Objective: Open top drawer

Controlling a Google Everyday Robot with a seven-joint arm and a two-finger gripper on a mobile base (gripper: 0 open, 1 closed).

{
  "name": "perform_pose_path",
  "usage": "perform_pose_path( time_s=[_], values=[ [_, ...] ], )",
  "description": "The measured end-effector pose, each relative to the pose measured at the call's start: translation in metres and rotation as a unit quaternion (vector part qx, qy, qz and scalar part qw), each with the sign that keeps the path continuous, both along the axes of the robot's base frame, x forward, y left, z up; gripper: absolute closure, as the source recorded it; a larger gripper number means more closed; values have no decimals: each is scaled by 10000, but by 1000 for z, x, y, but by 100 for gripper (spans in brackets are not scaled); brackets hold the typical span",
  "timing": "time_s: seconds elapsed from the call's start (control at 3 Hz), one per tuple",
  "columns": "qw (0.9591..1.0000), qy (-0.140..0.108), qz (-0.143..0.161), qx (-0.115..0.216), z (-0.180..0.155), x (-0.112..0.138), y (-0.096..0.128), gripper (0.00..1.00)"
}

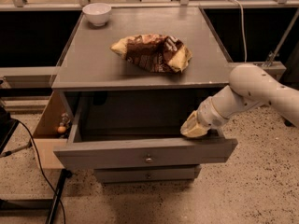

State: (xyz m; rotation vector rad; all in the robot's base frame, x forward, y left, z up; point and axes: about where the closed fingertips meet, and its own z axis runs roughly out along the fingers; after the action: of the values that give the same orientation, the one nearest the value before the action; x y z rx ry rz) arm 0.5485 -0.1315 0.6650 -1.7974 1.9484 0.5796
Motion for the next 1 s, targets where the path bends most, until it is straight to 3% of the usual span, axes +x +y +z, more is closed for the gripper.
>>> perform_pose_path(
  time_s=[0.33,0.67,1.0],
  values=[
    [9999,109,8,-34,1,-5,-3,100],
    [9996,159,-214,-46,-2,-32,-11,100],
    [9996,139,-225,-34,-3,-31,-12,100]
  ],
)
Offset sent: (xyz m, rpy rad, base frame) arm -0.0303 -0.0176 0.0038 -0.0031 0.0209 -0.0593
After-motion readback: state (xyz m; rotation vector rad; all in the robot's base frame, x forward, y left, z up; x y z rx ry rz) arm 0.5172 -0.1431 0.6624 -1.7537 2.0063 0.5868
